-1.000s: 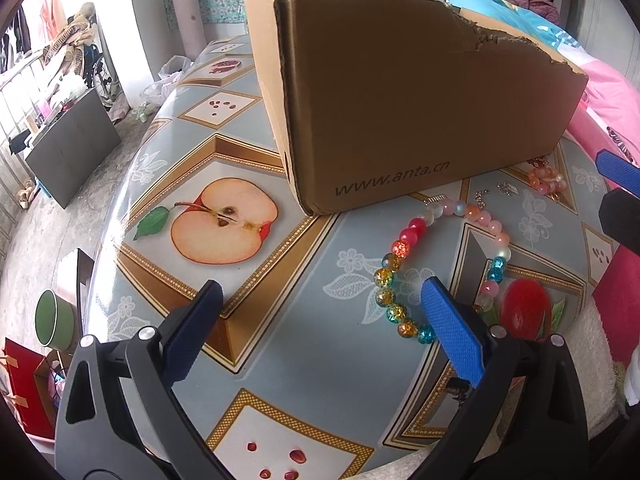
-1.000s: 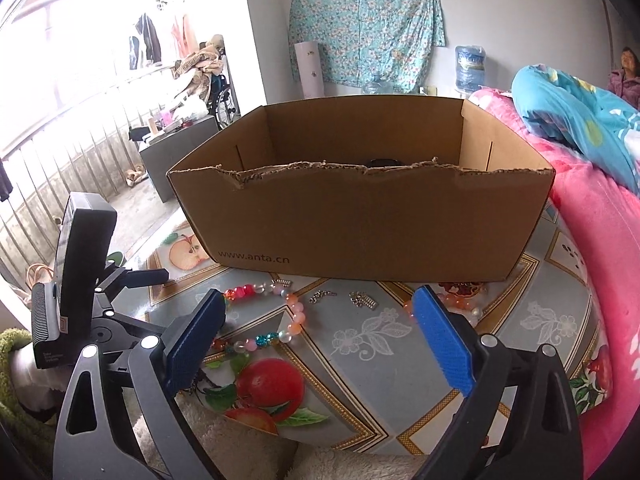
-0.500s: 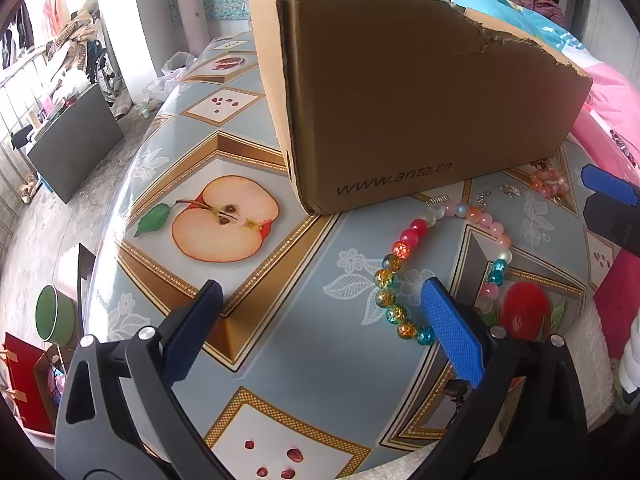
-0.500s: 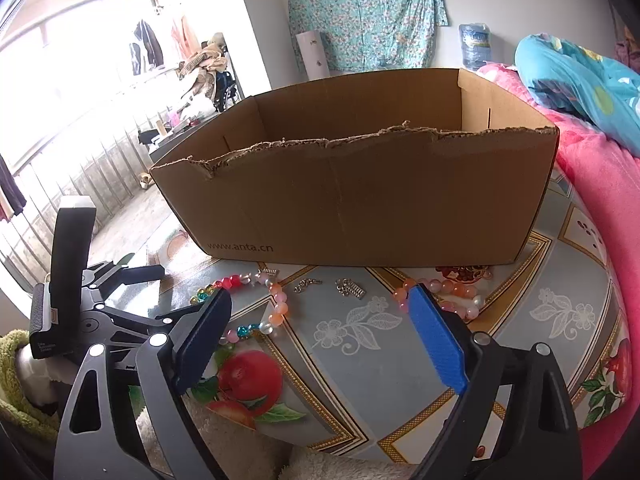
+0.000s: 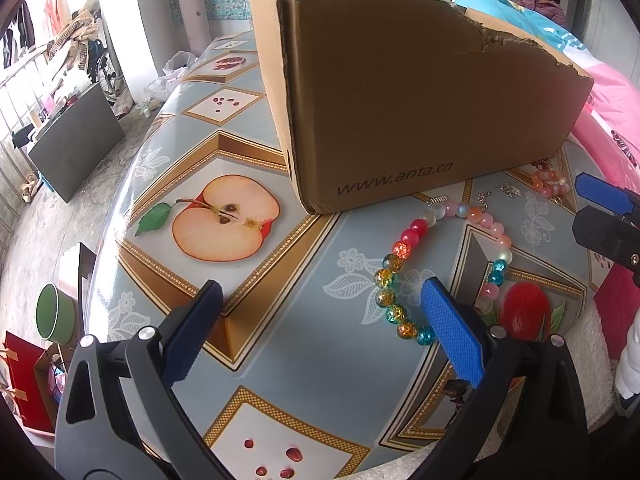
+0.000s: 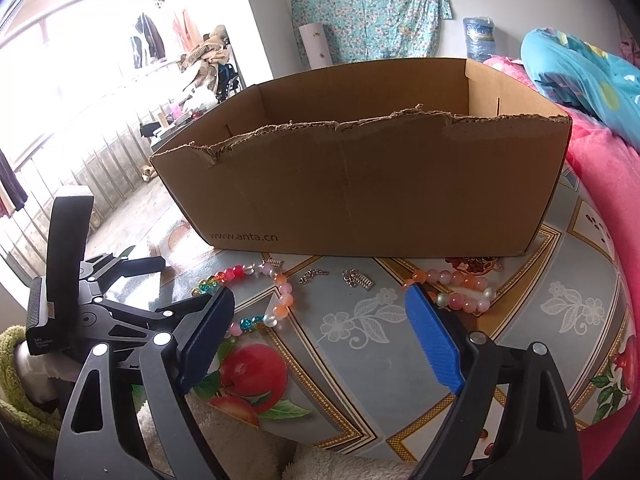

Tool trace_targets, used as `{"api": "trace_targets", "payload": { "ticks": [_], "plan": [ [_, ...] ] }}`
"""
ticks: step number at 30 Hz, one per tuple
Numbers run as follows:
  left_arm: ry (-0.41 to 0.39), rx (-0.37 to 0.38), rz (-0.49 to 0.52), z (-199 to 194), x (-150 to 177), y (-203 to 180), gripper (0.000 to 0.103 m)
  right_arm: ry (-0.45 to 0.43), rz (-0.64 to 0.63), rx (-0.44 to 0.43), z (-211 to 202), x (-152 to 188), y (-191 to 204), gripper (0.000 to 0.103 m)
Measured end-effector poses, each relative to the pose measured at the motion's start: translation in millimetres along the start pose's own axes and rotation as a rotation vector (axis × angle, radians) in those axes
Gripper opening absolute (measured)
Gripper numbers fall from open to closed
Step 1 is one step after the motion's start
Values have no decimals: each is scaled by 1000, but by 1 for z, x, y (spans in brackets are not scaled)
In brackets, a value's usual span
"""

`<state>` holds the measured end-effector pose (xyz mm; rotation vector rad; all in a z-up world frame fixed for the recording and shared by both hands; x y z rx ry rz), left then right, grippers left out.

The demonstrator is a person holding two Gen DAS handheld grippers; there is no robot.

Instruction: Organize jewelry

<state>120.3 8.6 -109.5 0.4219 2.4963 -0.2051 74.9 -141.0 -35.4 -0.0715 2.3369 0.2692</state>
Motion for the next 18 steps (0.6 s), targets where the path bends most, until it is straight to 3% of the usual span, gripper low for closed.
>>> {"api": "trace_targets", "payload": {
  "ticks": [10,18],
  "plan": [
    [5,-2,-11,-1,0,-1,96,10,-27,34,-3,3,9,81],
    [-21,50,-41,-9,2,1,96,25,-31,50,2,1,16,80]
  ]
}}
Point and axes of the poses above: each gripper's, at about its wrist camera, not at the fingertips, and z roughly the way its jaws point, y to its left, x to its underside, the point moved 10 cm from there along z, roughly the way its jaws point, and after that the axes turned 4 degrees about x, right-handed, at the moved point
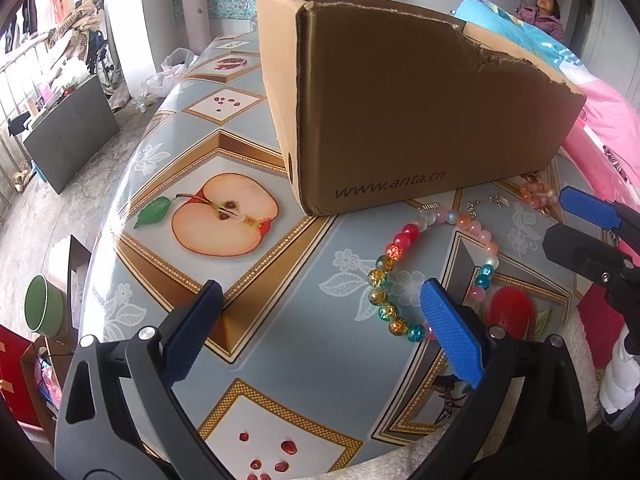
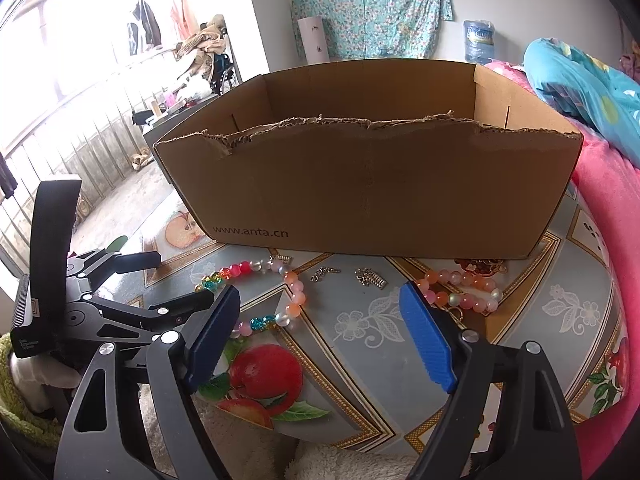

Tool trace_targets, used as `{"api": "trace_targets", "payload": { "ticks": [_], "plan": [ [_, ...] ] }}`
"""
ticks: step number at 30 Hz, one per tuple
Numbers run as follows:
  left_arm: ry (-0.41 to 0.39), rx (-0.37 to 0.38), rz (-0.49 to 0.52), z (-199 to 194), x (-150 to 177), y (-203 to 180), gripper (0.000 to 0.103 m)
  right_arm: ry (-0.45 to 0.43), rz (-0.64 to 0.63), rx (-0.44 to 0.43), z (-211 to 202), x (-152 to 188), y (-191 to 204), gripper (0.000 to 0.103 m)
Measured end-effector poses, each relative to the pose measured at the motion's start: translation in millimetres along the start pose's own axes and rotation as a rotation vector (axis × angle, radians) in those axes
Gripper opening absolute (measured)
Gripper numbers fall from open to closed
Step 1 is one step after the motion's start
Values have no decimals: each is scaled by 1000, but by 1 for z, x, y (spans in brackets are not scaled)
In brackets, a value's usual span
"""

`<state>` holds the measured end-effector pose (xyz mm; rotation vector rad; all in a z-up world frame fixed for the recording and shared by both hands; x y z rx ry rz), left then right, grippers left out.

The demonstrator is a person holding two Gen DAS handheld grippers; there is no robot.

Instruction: Organize jewelry

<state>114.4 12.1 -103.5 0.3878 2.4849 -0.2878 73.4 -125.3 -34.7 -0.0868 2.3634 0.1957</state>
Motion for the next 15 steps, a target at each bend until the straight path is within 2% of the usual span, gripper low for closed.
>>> {"api": "trace_targets", "payload": {
  "ticks": [15],
  "plan": [
    [-35,3,13,-7,-3,-5,95,12,8,1,2,2,-2,80]
  ]
}}
Point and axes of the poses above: each gripper's, at about its wrist camera, not at the fingertips, and z roughly the way its jaws point, y to its left, x to its underside, the point moved 10 cm from there along z, roughly the way its jaws point, and after that the axes turned 4 degrees about x, right-handed, at the moved point
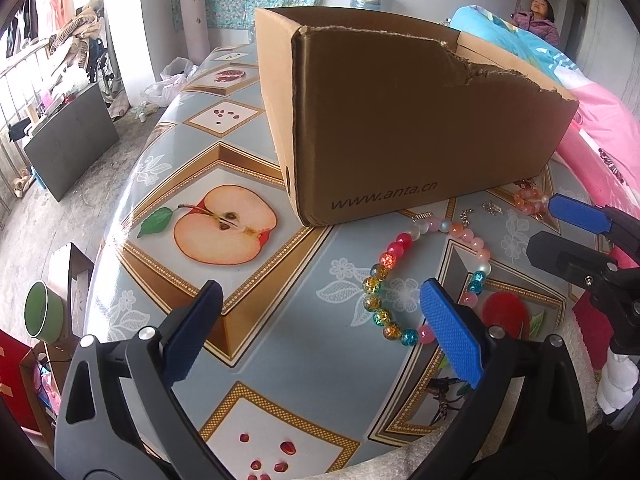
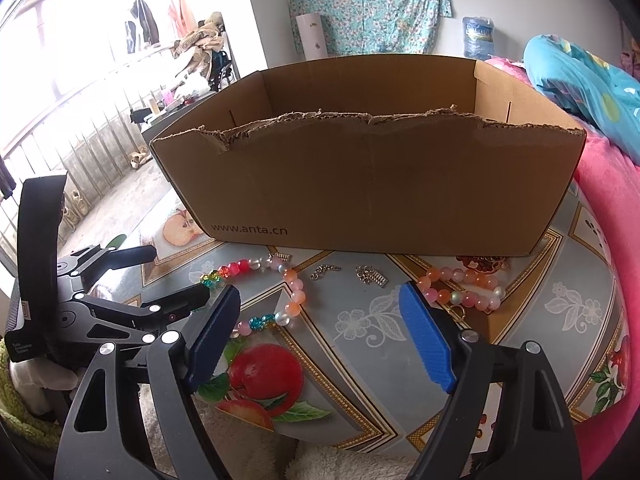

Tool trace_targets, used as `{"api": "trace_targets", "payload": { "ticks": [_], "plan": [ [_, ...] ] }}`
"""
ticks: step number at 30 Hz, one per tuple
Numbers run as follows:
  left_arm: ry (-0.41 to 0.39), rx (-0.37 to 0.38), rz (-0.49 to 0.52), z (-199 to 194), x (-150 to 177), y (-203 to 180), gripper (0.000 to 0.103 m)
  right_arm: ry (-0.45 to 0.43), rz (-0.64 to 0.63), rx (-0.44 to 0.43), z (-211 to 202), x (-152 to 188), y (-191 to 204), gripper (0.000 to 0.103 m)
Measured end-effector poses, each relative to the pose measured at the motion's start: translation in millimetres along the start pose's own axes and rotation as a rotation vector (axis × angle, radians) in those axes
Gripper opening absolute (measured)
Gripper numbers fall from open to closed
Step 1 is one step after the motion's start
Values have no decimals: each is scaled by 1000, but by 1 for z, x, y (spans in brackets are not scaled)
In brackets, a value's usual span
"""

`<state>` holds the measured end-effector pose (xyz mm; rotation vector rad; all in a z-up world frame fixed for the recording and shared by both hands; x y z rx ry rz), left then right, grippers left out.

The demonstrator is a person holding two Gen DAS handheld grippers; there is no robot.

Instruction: Organize jewelry

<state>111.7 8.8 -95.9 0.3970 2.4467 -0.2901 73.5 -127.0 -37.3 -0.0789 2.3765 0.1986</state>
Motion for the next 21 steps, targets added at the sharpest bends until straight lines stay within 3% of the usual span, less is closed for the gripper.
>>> {"api": "trace_targets", "payload": {
  "ticks": [21],
  "plan": [
    [-50,-24,53,-12,-10,-11,95,5,18,-14,3,-4,-1,73]
  ]
}}
Point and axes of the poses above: each gripper's, at about its wrist camera, not at the fingertips, and z roughly the way its jaws point, y to its left, x to its underside, the point moved 10 cm from there along z, roughly the way its jaws point, and after that the axes turned 4 degrees about x, right-handed, at the moved point
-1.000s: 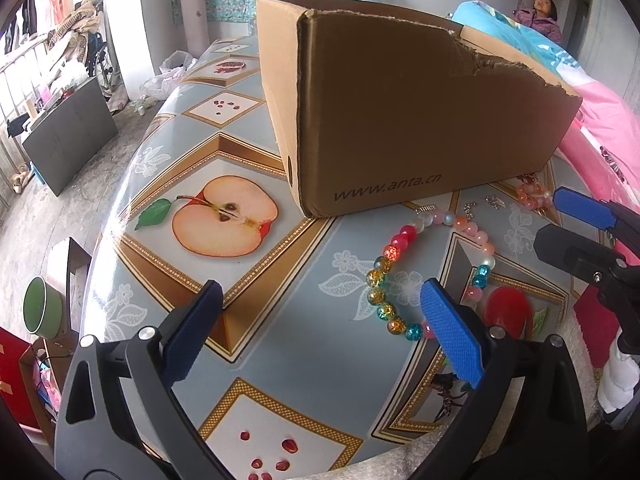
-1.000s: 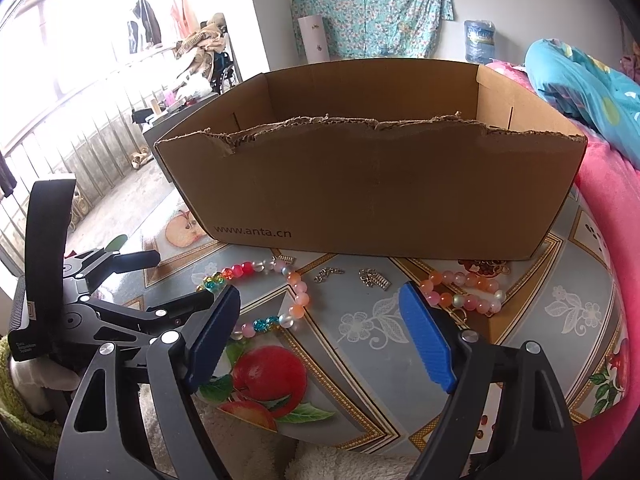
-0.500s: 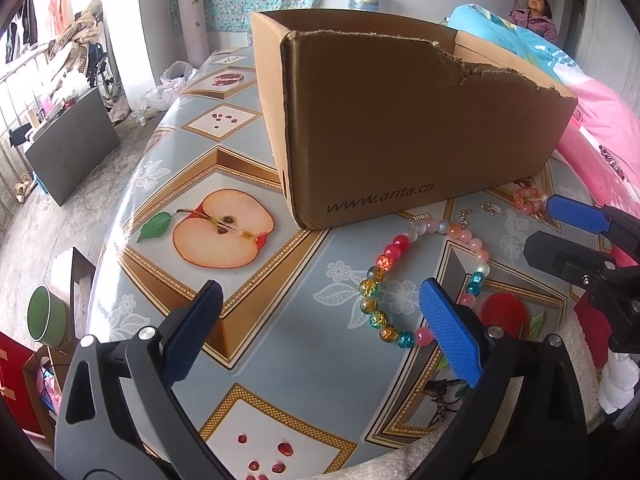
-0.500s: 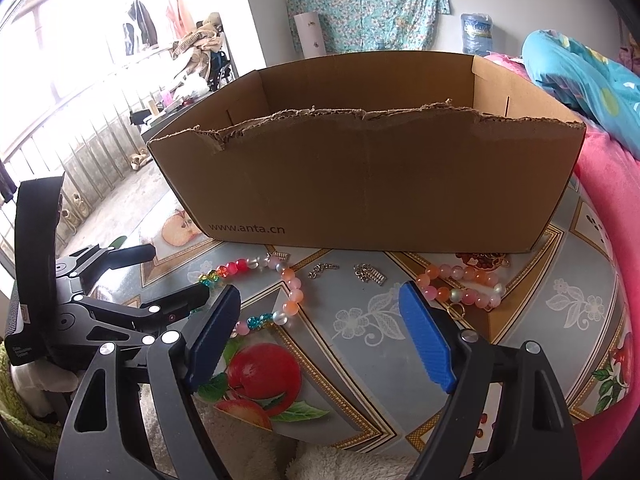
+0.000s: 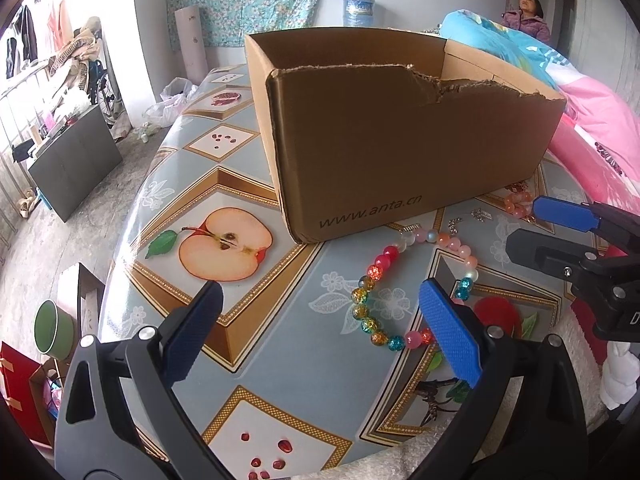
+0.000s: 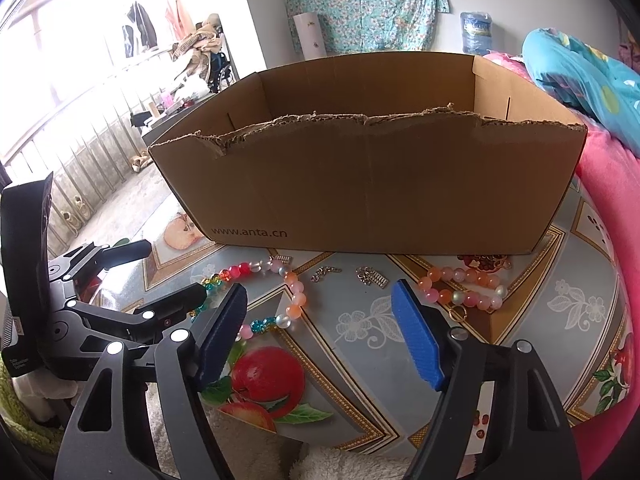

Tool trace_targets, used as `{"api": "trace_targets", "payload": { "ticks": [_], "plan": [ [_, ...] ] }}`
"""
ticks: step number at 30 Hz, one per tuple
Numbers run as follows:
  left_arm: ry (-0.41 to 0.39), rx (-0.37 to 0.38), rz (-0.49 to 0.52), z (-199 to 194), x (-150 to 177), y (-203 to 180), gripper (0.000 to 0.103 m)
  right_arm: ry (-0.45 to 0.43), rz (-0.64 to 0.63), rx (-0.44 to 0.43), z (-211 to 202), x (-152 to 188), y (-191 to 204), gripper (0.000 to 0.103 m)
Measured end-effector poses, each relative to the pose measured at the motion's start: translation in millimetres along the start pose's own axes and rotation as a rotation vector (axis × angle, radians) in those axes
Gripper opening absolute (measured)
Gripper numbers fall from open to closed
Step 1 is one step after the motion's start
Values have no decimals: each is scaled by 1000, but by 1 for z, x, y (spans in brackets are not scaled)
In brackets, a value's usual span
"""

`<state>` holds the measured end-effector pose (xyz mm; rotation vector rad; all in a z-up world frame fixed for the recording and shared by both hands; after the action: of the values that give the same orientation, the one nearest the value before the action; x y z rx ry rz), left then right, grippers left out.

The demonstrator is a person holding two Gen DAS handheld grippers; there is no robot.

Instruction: Organize jewelry

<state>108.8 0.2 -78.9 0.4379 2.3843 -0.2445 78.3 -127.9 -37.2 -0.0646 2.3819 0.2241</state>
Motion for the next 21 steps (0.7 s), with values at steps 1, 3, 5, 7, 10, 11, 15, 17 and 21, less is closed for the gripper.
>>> {"api": "trace_targets", "payload": {
  "ticks": [1,3,5,7,10,11,15,17,21],
  "plan": [
    [0,1,0,0,0,-1,95,1,1,-4,0,0,1,73],
    [-2,3,-1,0,0,-2,95,2,-1,-6,1,-1,3,72],
    [-5,3,-3,-1,0,-2,95,4,-4,-10,1,-2,6,72],
    [-8,6,-2,-1,0,-3,95,8,-6,-13,2,-2,9,72],
    [-13,6,2,-2,0,-3,94,12,-12,-15,3,-1,13,72],
    [-14,5,5,-2,0,-3,93,13,-14,-15,3,-1,14,72],
    [-13,3,3,-2,1,-1,88,18,-20,-13,4,-1,17,71],
    [-11,6,-3,-1,2,1,82,22,-22,-12,4,-1,18,71],
    [-13,12,-15,-2,4,5,79,30,-27,-6,4,1,22,70]
  ]
}}
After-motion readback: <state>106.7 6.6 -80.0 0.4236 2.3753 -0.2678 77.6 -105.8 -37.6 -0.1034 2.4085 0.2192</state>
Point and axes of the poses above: each gripper's, at about its wrist camera, not at the fingertips, and z roughly the way its jaws point, y to its left, x to its underside, the point moved 10 cm from there along z, roughly the way its jaws point, and after that the axes turned 4 degrees about x, right-handed, at the moved point
